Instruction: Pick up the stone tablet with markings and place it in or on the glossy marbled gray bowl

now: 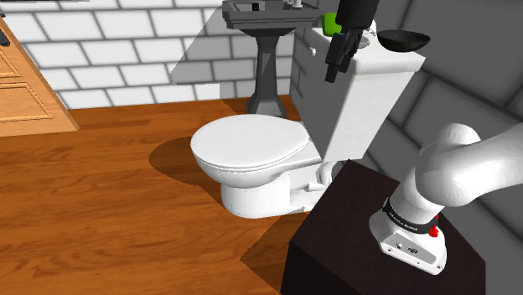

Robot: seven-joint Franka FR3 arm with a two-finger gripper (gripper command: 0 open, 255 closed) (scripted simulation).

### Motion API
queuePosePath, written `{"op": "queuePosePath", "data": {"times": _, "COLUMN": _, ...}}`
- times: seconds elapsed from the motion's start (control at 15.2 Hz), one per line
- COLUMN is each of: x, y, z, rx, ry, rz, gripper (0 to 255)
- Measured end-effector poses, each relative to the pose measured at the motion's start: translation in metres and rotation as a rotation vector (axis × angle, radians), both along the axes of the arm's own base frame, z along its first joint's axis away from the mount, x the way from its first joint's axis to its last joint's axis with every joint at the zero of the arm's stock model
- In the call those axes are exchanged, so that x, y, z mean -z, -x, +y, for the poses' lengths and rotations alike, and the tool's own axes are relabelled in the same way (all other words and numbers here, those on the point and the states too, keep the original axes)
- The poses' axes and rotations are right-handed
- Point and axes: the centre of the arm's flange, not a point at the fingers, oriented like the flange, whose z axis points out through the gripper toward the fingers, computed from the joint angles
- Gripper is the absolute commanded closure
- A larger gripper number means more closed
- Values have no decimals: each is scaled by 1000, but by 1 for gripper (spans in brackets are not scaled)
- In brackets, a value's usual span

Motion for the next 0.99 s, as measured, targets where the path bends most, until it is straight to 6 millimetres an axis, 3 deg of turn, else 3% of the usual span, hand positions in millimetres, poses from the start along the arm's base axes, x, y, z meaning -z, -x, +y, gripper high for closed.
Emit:
{"op": "queuePosePath", "data": {"times": 0.13, "x": 2, "y": -5, "z": -1, "rx": 12, "ry": 18, "rz": 7, "gripper": 0}}
{"op": "queuePosePath", "data": {"times": 0.53, "x": 25, "y": -69, "z": -15, "rx": 152, "ry": 233, "rz": 97, "gripper": 0}}
{"op": "queuePosePath", "data": {"times": 0.99, "x": 51, "y": -143, "z": -57, "rx": 330, "ry": 506, "rz": 210, "gripper": 0}}
